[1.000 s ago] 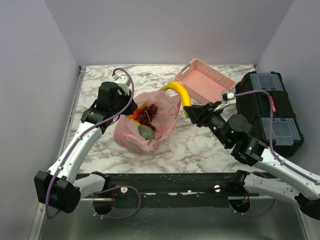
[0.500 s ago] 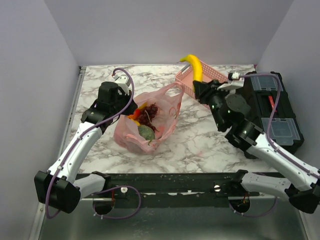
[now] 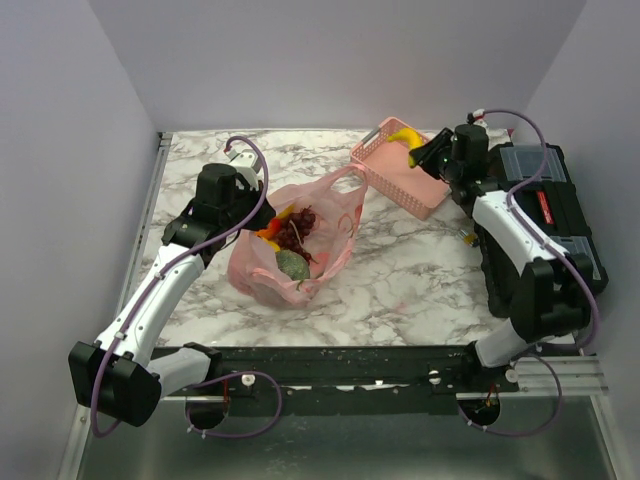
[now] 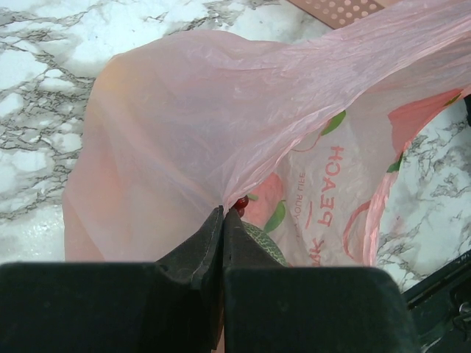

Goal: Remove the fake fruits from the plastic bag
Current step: Place the fake fruit in the bin.

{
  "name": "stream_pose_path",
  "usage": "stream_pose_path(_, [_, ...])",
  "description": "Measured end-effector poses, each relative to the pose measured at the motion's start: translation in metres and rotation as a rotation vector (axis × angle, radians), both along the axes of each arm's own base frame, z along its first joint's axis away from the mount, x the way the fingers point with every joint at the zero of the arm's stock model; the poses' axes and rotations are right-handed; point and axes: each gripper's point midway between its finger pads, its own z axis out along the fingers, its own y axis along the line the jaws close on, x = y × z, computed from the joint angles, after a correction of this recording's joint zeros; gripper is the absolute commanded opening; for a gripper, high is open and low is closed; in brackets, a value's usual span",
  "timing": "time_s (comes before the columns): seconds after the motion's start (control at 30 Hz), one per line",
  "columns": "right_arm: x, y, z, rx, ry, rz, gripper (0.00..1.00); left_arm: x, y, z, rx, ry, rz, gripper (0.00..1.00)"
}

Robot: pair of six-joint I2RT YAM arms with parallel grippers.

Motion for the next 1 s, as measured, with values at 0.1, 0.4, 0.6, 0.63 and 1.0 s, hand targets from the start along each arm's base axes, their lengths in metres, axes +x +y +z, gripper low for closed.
stream_pose_path(0.1, [0.011,0.002,-0.045,0.073,0.114,0.066,0.01,0.0,-0.001,0.0,-0.004,0.002,-0.001,0.0])
stream_pose_path(0.4, [0.031,-0.01,-0.157,0.273,0.358,0.133,0.01,-0.002,-0.003,0.001,-0.013,0.006,-0.01,0.0])
stream_pose_path(0.6, [0.05,0.002,-0.142,0.342,0.294,0.188,0.01,-0.002,-0.003,0.001,-0.014,0.006,-0.011,0.0])
stream_pose_path(0.63, [0.053,0.003,-0.137,0.349,0.278,0.193,0.01,-0.002,-0.003,0.001,-0.014,0.007,-0.011,0.0])
stream_pose_path(1.0, [0.104,0.0,-0.109,0.343,0.179,0.183,0.07,-0.003,-0.004,0.001,-0.02,0.009,-0.016,0.0])
